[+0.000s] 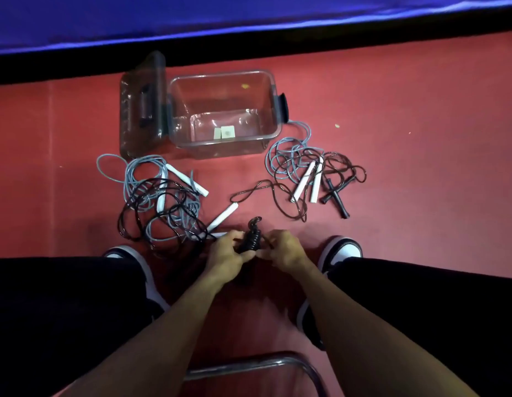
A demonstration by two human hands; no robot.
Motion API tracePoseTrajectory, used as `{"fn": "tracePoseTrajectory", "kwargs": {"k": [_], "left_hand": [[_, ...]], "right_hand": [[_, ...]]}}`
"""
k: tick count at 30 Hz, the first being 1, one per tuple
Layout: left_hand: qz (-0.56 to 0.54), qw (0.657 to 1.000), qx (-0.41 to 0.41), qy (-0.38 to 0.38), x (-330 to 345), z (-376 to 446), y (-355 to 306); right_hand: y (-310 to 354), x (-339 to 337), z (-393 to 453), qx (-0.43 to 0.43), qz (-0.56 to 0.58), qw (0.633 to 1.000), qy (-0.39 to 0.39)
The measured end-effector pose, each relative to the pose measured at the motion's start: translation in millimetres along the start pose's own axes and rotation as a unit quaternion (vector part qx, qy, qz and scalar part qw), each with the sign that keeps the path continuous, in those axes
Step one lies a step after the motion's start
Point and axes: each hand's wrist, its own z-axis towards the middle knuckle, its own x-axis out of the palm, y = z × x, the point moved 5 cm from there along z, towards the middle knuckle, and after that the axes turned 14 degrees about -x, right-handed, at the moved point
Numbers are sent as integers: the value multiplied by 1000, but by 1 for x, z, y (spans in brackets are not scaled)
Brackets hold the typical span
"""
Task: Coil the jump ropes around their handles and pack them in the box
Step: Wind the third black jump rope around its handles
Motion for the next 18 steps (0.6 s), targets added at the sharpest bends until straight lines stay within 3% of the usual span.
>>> {"fn": "tracePoseTrajectory", "kwargs": {"k": [8,18], "left_hand": [[70,997,-37,-19,41,11,78],[117,990,-27,-75,54,16,90]], "right_hand": [[-69,65,-22,79,-16,996,32],[-106,95,-23,132,-18,991,-23]]}}
